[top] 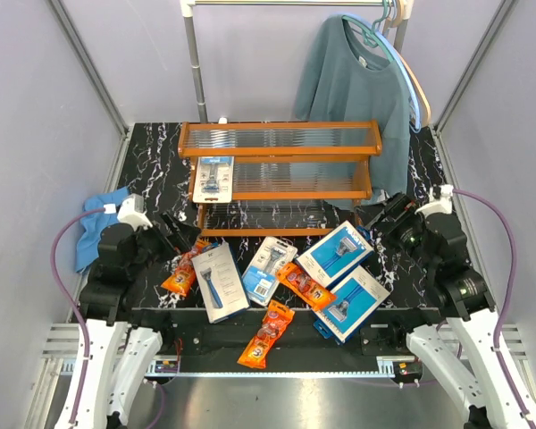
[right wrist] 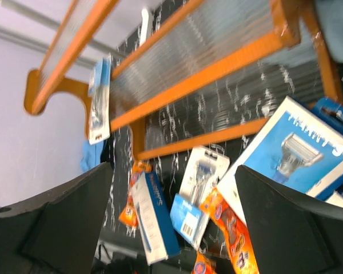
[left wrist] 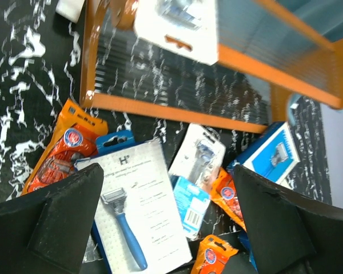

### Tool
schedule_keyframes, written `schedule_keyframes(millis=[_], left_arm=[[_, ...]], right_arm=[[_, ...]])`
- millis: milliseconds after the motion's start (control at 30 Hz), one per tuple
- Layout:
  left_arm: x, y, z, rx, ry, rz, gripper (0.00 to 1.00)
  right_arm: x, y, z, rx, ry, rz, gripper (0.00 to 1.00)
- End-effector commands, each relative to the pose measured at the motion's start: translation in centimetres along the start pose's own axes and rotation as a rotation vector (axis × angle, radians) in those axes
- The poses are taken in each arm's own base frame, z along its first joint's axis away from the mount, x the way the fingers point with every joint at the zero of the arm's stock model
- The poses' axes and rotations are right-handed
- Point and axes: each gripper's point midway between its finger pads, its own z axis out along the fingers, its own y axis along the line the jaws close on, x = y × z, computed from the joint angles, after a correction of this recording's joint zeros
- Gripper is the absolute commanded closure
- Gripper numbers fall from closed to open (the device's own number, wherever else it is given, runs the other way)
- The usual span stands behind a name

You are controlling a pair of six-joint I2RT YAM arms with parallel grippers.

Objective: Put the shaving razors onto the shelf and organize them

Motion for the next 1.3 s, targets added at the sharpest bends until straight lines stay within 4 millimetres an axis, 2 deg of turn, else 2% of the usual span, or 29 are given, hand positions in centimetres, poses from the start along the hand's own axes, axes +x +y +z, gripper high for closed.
schedule_keyframes(millis=[0,100,267,433,633,867,1067,1200,1267], left_arm=[[-1.4,-2.2,-1.6,0.066,-0.015,0.034,0.01],[-1.3,-2.7,-1.5,0.083,0.017,0.033,0.01],[0.0,-3.4,-0.8,0.135,0.122,0.065,0.01],[1.2,-3.4,-0.3,0.158,0.205,0.098,0.01],[1.9,-3.1,-0.3,0.145,0.262,0.113,0.01],[2.1,-4.5,-0.1,0.157,0.291,0.2,0.01],[4.5,-6.0,0.8,0.15,0.361,0.26,0.01],[6.9,-7.8,2.0,0.16,0.428,0.314,0.01],[7.2,-8.1,2.7,0.133,0.423,0.337,0.02]], right_arm=[[2.2,0.9,0.0,-0.03,0.142,0.004,0.0],[2.3,0.7,0.2,-0.024,0.15,-0.008,0.0],[2.9,-0.5,0.2,-0.003,0.143,-0.011,0.0],[5.2,-2.3,0.7,0.023,0.208,0.025,0.0],[7.0,-2.9,1.8,0.036,0.292,0.061,0.0],[8.2,-2.8,2.4,0.022,0.346,0.105,0.0],[9.1,-2.9,2.3,-0.003,0.372,0.133,0.0],[9.5,-3.1,2.2,-0.004,0.383,0.144,0.0],[9.7,-3.4,2.1,0.0,0.382,0.147,0.0]])
